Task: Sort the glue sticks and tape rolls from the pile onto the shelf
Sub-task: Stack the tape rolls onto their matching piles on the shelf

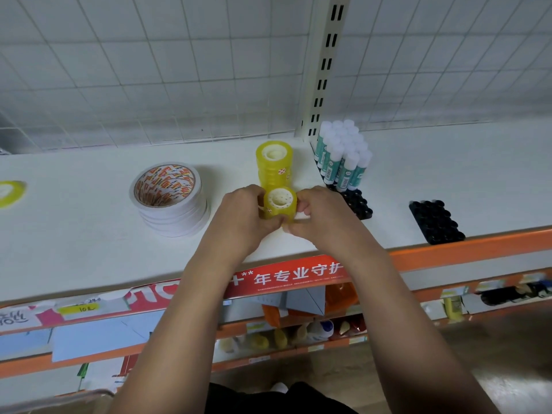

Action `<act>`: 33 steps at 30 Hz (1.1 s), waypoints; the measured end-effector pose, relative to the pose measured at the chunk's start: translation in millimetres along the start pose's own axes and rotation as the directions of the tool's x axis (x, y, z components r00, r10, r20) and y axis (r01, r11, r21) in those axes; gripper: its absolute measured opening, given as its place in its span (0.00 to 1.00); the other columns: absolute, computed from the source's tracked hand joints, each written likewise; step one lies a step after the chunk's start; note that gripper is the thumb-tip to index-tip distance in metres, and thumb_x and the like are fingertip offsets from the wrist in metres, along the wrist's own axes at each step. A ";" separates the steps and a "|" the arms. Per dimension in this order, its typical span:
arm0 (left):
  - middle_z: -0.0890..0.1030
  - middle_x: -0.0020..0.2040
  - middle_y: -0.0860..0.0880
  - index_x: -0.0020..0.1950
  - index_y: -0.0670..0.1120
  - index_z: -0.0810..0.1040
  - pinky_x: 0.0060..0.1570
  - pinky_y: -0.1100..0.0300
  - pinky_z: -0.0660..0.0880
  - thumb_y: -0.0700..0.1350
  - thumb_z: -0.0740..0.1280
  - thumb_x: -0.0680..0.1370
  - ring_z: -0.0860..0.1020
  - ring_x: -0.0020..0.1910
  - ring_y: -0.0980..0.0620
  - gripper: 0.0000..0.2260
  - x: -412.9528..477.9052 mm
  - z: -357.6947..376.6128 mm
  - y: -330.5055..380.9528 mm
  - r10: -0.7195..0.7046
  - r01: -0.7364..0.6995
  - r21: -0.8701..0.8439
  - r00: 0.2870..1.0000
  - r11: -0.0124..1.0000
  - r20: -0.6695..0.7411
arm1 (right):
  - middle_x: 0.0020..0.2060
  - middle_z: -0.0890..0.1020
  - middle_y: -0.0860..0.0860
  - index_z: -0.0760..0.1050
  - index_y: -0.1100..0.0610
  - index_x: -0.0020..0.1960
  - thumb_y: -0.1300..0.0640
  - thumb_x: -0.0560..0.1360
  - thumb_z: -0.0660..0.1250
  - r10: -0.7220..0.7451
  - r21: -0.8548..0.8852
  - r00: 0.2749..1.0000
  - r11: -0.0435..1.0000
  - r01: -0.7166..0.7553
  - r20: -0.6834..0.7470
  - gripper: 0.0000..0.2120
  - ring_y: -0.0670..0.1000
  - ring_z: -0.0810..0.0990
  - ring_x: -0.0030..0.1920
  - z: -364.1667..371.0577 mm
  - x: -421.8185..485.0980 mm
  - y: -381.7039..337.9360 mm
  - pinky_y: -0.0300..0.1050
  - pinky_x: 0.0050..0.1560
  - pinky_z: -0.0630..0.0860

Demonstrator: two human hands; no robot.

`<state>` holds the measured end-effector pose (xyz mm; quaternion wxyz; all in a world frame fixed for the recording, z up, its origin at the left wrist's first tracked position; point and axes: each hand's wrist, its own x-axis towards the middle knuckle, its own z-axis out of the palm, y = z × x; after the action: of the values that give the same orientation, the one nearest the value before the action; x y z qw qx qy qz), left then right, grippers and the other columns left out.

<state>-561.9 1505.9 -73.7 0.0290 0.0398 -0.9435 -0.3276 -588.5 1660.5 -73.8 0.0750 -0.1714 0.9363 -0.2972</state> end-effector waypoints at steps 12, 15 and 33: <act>0.81 0.45 0.51 0.47 0.52 0.77 0.40 0.56 0.72 0.53 0.64 0.76 0.79 0.44 0.44 0.06 -62.7 -90.6 -20.0 0.056 0.039 0.396 0.972 0.917 -0.226 | 0.45 0.78 0.44 0.78 0.50 0.56 0.52 0.75 0.68 -0.270 -0.089 0.946 0.962 0.258 -0.180 0.10 0.44 0.75 0.44 -10.7 -17.2 -86.1 0.46 0.48 0.75; 0.81 0.48 0.52 0.50 0.53 0.77 0.41 0.55 0.71 0.53 0.63 0.76 0.79 0.48 0.44 0.07 -78.3 -125.4 -49.7 -0.002 0.151 0.416 0.942 0.897 -0.337 | 0.45 0.80 0.46 0.79 0.50 0.55 0.53 0.74 0.68 -0.401 -0.113 0.909 0.914 0.389 -0.116 0.09 0.46 0.77 0.45 15.6 -3.3 -138.7 0.48 0.48 0.76; 0.79 0.55 0.46 0.55 0.47 0.79 0.47 0.53 0.75 0.49 0.65 0.77 0.77 0.55 0.43 0.10 -121.2 -275.3 -284.9 -0.170 0.325 0.361 0.901 0.874 -0.400 | 0.57 0.78 0.51 0.77 0.51 0.61 0.54 0.77 0.66 -0.464 -0.136 0.880 0.870 0.474 0.099 0.14 0.52 0.76 0.58 214.0 68.9 -360.3 0.49 0.57 0.74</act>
<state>-403.0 1124.8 -38.2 0.1475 0.2261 -0.9571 -0.1058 -501.1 1246.2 -40.5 0.0167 -0.4081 0.8842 -0.2265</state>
